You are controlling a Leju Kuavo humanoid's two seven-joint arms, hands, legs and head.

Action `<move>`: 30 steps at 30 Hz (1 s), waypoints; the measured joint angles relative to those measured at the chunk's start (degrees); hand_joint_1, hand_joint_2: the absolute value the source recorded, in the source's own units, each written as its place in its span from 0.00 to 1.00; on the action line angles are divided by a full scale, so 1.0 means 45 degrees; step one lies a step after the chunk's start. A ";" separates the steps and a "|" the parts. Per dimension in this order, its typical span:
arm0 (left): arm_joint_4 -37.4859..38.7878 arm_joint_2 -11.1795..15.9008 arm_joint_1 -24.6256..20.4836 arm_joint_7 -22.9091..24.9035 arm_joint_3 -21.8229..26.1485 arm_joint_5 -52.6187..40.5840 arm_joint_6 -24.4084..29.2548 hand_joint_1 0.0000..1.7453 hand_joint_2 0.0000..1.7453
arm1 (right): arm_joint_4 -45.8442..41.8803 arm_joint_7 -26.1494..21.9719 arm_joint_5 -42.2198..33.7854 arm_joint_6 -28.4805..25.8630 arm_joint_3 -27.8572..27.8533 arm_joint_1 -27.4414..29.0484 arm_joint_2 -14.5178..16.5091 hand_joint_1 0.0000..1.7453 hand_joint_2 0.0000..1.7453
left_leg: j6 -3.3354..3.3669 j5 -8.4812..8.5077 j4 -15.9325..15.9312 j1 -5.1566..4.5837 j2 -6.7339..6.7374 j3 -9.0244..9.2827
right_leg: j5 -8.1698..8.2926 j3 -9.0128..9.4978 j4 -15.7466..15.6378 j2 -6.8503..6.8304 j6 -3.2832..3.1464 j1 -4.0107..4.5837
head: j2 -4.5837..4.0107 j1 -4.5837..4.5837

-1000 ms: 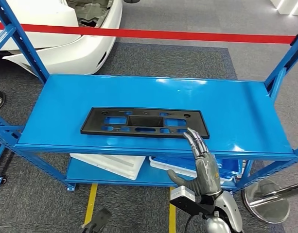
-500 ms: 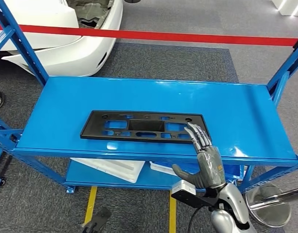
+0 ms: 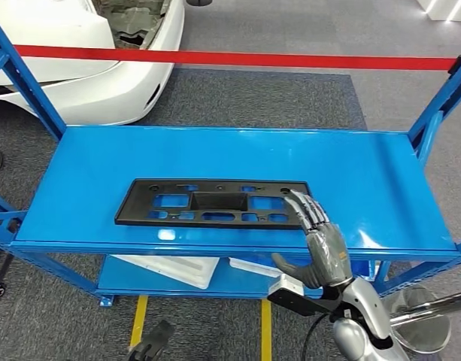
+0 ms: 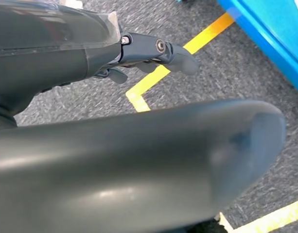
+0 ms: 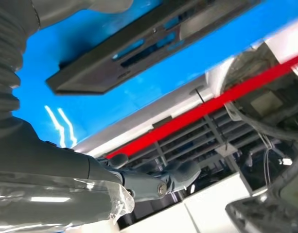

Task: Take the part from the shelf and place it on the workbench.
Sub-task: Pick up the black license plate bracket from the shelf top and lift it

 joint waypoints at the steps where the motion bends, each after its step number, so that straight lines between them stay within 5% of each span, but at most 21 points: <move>1: 0.0000 -0.0001 -0.0005 0.0000 -0.0011 0.0000 -0.0002 0.00 0.00 | 0.0035 0.0028 0.0030 0.0112 0.0001 -0.0062 -0.0050 0.00 1.00 | 0.0074 -0.0034 -0.0060 -0.0001 -0.0012 0.0020 | -0.0011 0.0000 -0.0003 -0.0002 0.0048 -0.0014 | -0.0001 -0.0004; 5: 0.0000 -0.0005 -0.0062 0.0006 -0.0084 -0.0001 -0.0006 0.00 0.00 | 0.0155 0.0053 0.0063 0.0434 0.0002 -0.0318 -0.0228 0.00 1.00 | 0.0306 -0.0059 -0.0163 0.0094 -0.0023 0.0165 | -0.0598 -0.0324 0.0883 -0.0031 0.0294 -0.0065 | -0.0001 0.0019; 10: 0.0000 -0.0005 -0.0089 0.0006 -0.0101 -0.0001 -0.0011 0.00 0.00 | 0.0192 0.0053 0.0064 0.0480 0.0005 -0.0379 -0.0263 0.00 1.00 | 0.0341 -0.0076 -0.0165 0.0106 -0.0018 0.0186 | -0.0870 -0.0601 0.1448 -0.0036 0.0344 -0.0082 | 0.0001 0.0030; 12: 0.0000 -0.0005 -0.0091 0.0012 -0.0127 -0.0001 -0.0021 0.00 0.00 | 0.0259 0.0053 0.0068 0.0533 0.0013 -0.0401 -0.0299 0.00 1.00 | 0.0370 -0.0098 -0.0163 0.0103 -0.0018 0.0203 | -0.1247 -0.1183 0.2519 -0.0037 0.0394 -0.0112 | -0.0001 0.0028; 14: 0.0001 -0.0005 -0.0089 0.0045 -0.0183 -0.0022 -0.0004 0.00 0.00 | 0.0441 0.0054 0.0079 0.0620 0.0022 -0.0479 -0.0402 0.00 1.00 | 0.0335 -0.0226 -0.0169 0.0086 -0.0053 0.0370 | -0.0563 -0.1311 0.2168 -0.0034 0.0332 -0.0106 | -0.0004 0.0023; 16: 0.0002 -0.0005 -0.0084 0.0117 -0.0237 -0.0041 0.0061 0.00 0.00 | 0.0599 0.0057 0.0092 0.0699 0.0025 -0.0577 -0.0506 0.00 1.00 | 0.0262 -0.0394 -0.0152 0.0037 -0.0080 0.0528 | 0.0484 -0.0737 0.0427 -0.0021 0.0233 -0.0069 | -0.0001 0.0007; 23: 0.0005 -0.0005 -0.0101 0.0451 -0.0288 -0.0062 0.0686 0.00 0.00 | 0.0803 0.0105 0.0169 0.1033 0.0041 -0.0719 -0.0657 0.00 1.00 | 0.0186 -0.0413 -0.0298 0.0034 -0.0051 0.0616 | 0.0464 -0.0586 0.0052 0.0024 0.0203 -0.0040 | -0.0001 -0.0006; 27: 0.0005 -0.0007 -0.0133 0.0672 -0.0335 -0.0097 0.0913 0.00 0.00 | 0.1138 0.0116 0.0344 0.1599 0.0098 -0.1040 -0.0819 0.00 0.00 | 0.0128 -0.0394 -0.0328 0.0046 -0.0050 0.0620 | 0.0463 -0.0586 0.0060 0.0026 0.0179 -0.0028 | 0.0000 -0.0005; 29: 0.0005 -0.0010 -0.0159 0.0697 -0.0370 -0.0160 0.0937 0.00 0.00 | 0.1421 0.0065 0.0288 0.2044 0.0160 -0.1299 -0.0845 0.00 0.00 | 0.0122 -0.0391 -0.0330 0.0044 -0.0050 0.0620 | 0.0466 -0.0582 0.0062 0.0025 0.0174 -0.0023 | 0.0000 -0.0004; 30: 0.0004 -0.0010 -0.0170 0.0704 -0.0393 -0.0188 0.0942 0.00 0.00 | 0.1583 0.0029 0.0216 0.2277 0.0219 -0.1448 -0.0850 0.00 0.25 | 0.0120 -0.0389 -0.0330 0.0042 -0.0050 0.0621 | 0.0468 -0.0579 0.0063 0.0024 0.0171 -0.0022 | 0.0000 -0.0004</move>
